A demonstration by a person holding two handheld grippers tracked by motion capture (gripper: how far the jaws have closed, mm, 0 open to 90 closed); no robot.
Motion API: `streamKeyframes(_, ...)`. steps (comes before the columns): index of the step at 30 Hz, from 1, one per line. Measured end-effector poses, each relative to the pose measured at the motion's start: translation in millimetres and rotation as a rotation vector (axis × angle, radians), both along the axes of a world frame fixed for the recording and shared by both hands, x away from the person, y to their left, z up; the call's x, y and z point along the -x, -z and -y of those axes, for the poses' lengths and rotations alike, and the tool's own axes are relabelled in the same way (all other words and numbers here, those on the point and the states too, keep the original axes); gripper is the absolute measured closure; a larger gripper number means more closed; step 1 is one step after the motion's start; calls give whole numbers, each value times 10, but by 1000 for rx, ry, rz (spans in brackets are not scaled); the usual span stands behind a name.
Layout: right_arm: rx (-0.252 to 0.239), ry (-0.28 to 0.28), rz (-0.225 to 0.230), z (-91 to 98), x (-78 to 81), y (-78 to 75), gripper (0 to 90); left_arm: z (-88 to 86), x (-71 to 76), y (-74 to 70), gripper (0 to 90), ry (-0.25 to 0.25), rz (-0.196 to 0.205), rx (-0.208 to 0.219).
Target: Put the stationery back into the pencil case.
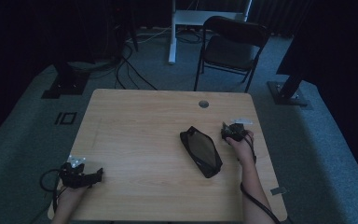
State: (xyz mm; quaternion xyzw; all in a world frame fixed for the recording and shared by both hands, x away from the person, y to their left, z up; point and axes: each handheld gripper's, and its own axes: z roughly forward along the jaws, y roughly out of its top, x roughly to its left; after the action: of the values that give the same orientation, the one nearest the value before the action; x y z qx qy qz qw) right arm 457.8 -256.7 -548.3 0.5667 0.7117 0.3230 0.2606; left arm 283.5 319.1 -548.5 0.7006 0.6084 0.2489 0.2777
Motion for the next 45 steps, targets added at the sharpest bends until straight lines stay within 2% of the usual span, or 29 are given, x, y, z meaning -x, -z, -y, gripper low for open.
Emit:
streamKeyframes(13,-33,6,-38,1,46,-55,493,0,0,0,6,0,1,0)
streamKeyframes(20,-33,20,-26,67,116,-161,496,0,0,0,6,0,0,0)
streamKeyframes(37,-33,-29,9,1,312,-551,500,0,0,0,6,0,0,0)
streamKeyframes(39,-37,-32,11,-17,347,-611,500,0,0,0,6,0,0,0)
streamKeyframes(41,-69,-29,8,-35,389,-678,500,0,0,0,6,0,0,0)
streamKeyframes(45,-64,-47,37,-108,484,-845,501,0,0,0,6,0,0,0)
